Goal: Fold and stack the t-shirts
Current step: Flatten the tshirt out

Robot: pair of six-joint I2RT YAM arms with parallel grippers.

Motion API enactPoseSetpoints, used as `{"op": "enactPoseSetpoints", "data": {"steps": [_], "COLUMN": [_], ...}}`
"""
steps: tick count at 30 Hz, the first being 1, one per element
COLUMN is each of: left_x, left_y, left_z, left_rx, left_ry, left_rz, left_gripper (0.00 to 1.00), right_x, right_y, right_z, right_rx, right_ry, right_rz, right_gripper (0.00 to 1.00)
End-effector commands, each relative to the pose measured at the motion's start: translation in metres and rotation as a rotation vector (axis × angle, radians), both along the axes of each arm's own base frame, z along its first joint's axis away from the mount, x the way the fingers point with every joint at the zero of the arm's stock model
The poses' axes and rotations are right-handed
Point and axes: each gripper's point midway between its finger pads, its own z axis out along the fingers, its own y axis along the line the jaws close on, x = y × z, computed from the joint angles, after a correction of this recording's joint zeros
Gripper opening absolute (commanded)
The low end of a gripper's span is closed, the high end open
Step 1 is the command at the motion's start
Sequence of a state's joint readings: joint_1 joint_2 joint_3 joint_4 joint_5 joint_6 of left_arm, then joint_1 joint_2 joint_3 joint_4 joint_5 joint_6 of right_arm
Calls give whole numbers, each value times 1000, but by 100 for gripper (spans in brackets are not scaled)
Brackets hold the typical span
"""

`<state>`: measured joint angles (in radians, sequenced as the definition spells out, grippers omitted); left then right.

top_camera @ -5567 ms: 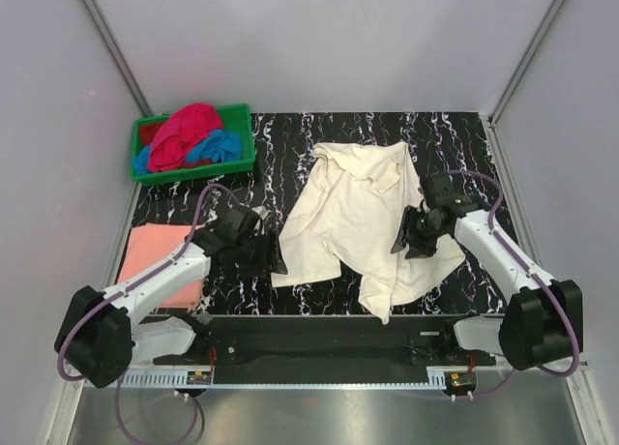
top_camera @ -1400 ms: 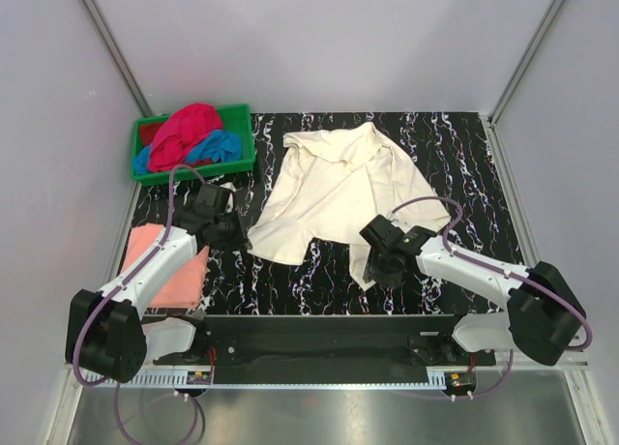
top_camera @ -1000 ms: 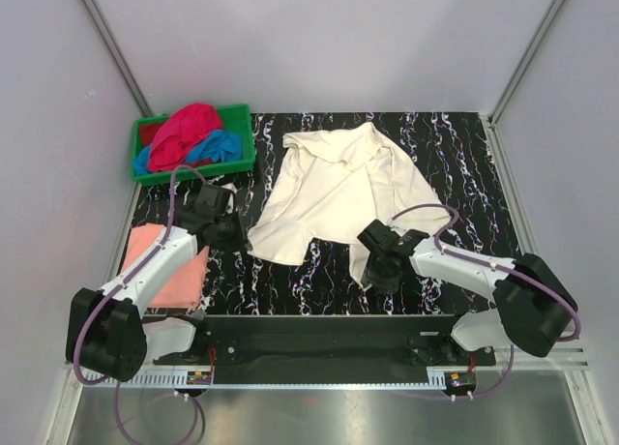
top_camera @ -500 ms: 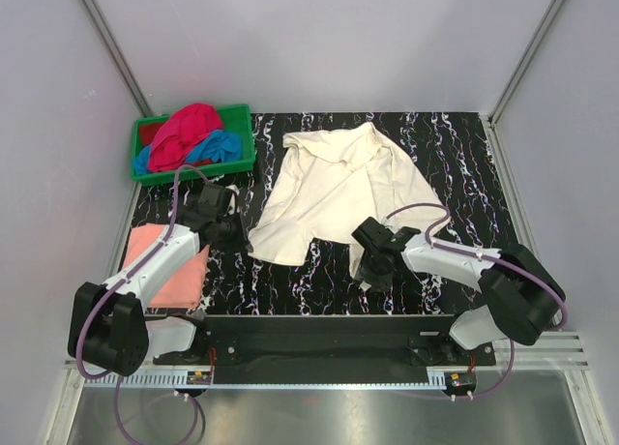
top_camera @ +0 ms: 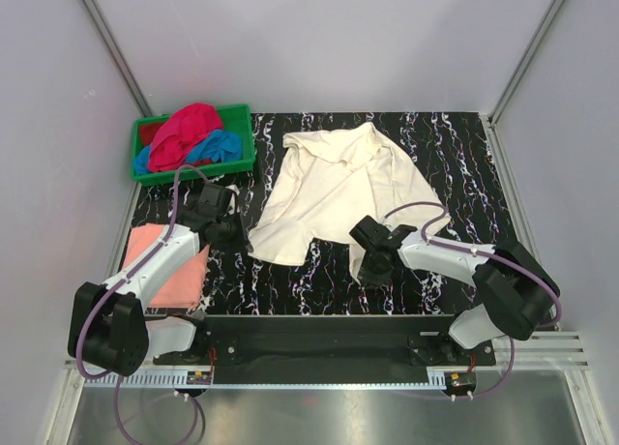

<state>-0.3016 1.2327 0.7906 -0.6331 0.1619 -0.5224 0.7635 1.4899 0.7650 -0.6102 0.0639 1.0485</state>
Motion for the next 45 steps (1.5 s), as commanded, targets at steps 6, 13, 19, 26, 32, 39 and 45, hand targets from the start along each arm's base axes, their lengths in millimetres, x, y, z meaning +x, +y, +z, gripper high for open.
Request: {"op": "enactPoseSetpoints", "data": {"steps": [6, 13, 19, 26, 32, 39, 45], "left_x": [17, 40, 67, 81, 85, 77, 38], "left_y": [-8, -16, -27, -26, -15, -13, -11], "left_z": [50, 139, 232, 359, 432, 501, 572], "left_rx": [-50, -116, -203, -303, -340, -411, -447], "left_ry": [-140, -358, -552, -819, -962, -1151, -1391], "left_rz": [-25, -31, -32, -10, 15, -14, -93], "left_gripper": [0, 0, 0, 0, 0, 0, 0], "right_x": [19, 65, 87, 95, 102, 121, 95], "right_y": [-41, -121, -168, -211, -230, -222, -214], "right_z": [41, 169, 242, 306, 347, 426, 500], "right_rx": [-139, -203, -305, -422, -419, -329, -277], "right_ry": [-135, -436, -593, -716, -793, -1006, -1230], "right_rz": [-16, -111, -130, -181, -249, -268, -214], "right_gripper": [0, 0, 0, 0, 0, 0, 0]}}
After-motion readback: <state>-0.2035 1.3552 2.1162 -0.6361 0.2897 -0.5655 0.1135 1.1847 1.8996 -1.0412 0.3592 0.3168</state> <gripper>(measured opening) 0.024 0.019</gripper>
